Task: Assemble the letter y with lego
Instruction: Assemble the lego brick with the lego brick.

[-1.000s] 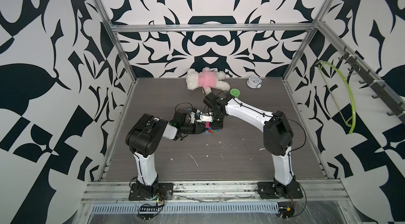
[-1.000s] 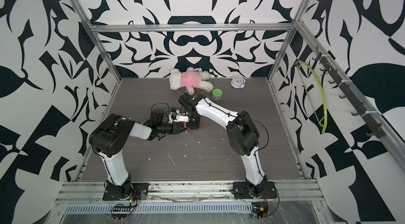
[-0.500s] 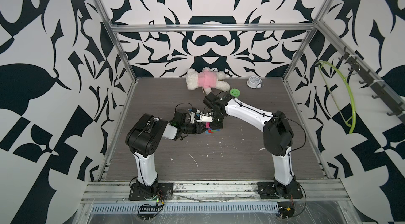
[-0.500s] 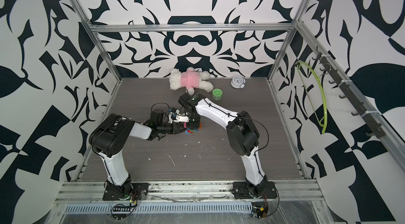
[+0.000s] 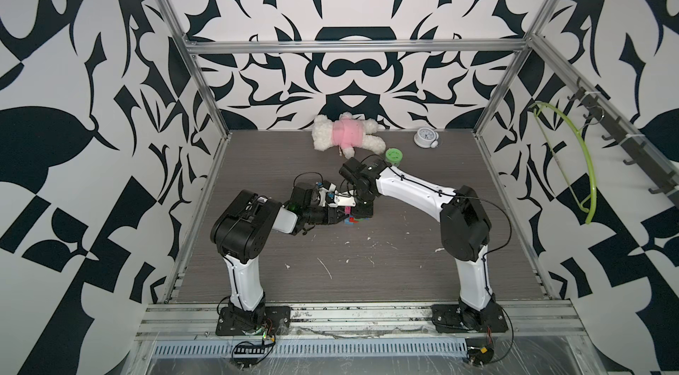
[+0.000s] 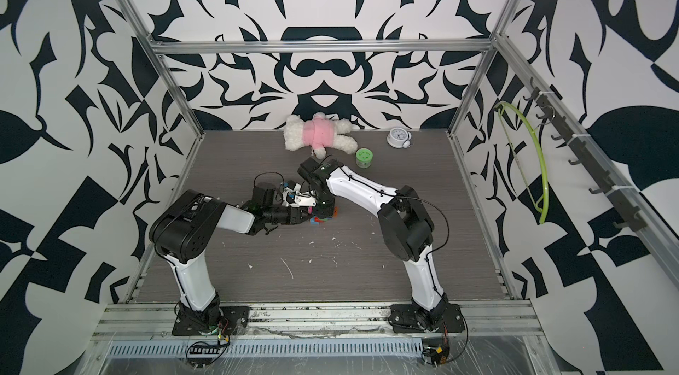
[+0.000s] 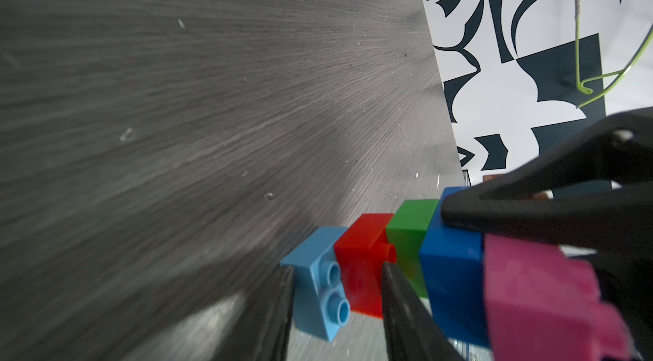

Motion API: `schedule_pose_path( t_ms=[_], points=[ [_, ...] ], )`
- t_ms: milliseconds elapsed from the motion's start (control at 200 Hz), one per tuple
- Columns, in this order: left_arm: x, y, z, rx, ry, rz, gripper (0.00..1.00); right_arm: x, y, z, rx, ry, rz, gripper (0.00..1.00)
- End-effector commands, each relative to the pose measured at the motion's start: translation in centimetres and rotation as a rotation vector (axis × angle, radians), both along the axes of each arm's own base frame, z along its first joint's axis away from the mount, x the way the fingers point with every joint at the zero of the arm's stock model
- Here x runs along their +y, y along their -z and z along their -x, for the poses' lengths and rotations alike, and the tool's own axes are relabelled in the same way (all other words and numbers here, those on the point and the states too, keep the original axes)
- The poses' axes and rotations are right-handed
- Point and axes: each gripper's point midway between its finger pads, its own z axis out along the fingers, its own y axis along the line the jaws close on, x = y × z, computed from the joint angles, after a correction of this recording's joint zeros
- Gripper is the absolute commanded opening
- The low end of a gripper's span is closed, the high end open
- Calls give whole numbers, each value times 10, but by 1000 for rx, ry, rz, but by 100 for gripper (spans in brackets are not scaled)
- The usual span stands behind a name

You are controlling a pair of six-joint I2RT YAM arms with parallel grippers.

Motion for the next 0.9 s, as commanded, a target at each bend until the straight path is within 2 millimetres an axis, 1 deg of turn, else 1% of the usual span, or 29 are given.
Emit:
schedule_pose_path(
  t_ms=[0,175,455,600,720,800,895],
  points=[
    [31,75,40,235,-51,-235,43,7,-9,6,-9,-29,-27,42],
    [31,76,40,237,-51,-236,43,9,-19,4,-34,-30,-52,44],
    [31,76,40,236,-51,-237,43,13,-46,1,-90,-17,-118,47],
    [32,76,40,236,-51,-238,43,16,-71,-2,-152,6,-191,49],
    [32,76,40,235,-51,-237,43,17,-94,-5,-205,60,-267,49],
    [31,75,40,234,-50,-237,43,17,-113,-8,-238,137,-347,49],
    [31,76,40,235,-50,-238,43,12,-138,-14,-272,279,-479,50]
  ],
)
